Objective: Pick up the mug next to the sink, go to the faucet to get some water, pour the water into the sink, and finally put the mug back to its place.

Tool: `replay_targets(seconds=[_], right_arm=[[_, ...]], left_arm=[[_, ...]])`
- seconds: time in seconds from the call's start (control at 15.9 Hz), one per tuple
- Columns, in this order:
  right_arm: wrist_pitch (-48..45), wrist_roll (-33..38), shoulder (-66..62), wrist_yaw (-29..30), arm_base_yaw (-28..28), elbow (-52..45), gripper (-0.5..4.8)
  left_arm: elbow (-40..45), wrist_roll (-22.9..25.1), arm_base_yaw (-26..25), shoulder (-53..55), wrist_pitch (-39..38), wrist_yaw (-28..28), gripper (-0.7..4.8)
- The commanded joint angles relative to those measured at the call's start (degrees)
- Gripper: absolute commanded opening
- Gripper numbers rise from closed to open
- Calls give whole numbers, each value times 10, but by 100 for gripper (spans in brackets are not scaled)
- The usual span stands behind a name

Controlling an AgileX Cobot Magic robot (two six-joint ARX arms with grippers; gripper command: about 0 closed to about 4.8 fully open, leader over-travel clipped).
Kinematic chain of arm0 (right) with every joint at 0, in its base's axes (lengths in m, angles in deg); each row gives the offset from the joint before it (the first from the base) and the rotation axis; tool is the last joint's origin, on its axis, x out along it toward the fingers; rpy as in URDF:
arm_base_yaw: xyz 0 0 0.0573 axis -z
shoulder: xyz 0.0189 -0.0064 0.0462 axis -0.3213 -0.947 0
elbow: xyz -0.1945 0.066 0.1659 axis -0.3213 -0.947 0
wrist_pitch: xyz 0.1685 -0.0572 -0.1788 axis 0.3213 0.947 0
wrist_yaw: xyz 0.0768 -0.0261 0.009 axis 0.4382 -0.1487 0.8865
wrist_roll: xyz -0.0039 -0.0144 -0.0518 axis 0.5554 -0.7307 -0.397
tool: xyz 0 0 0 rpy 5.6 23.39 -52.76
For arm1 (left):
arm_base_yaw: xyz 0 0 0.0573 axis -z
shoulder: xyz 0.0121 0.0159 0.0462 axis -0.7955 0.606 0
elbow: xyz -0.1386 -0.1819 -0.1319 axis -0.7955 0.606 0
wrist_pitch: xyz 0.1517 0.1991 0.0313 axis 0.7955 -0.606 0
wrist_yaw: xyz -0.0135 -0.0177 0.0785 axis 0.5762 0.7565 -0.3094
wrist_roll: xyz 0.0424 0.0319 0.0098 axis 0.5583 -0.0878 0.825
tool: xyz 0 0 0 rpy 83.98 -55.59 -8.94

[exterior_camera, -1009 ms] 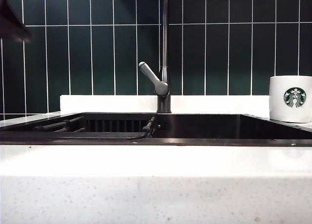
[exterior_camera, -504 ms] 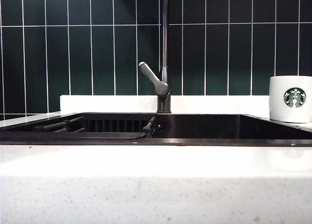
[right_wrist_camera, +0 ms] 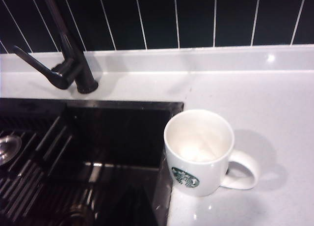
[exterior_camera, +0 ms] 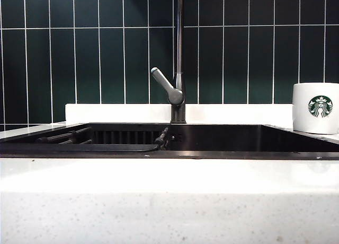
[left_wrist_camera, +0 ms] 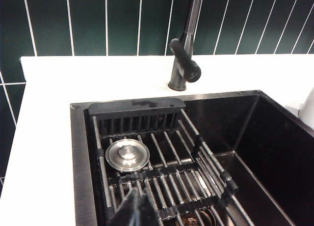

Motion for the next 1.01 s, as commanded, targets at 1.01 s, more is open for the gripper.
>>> replay_targets(seconds=[1.01], right_arm=[[-2, 50, 263, -26, -26, -215, -1]], left_arm=[[114, 29, 0, -152, -21, -169, -6]])
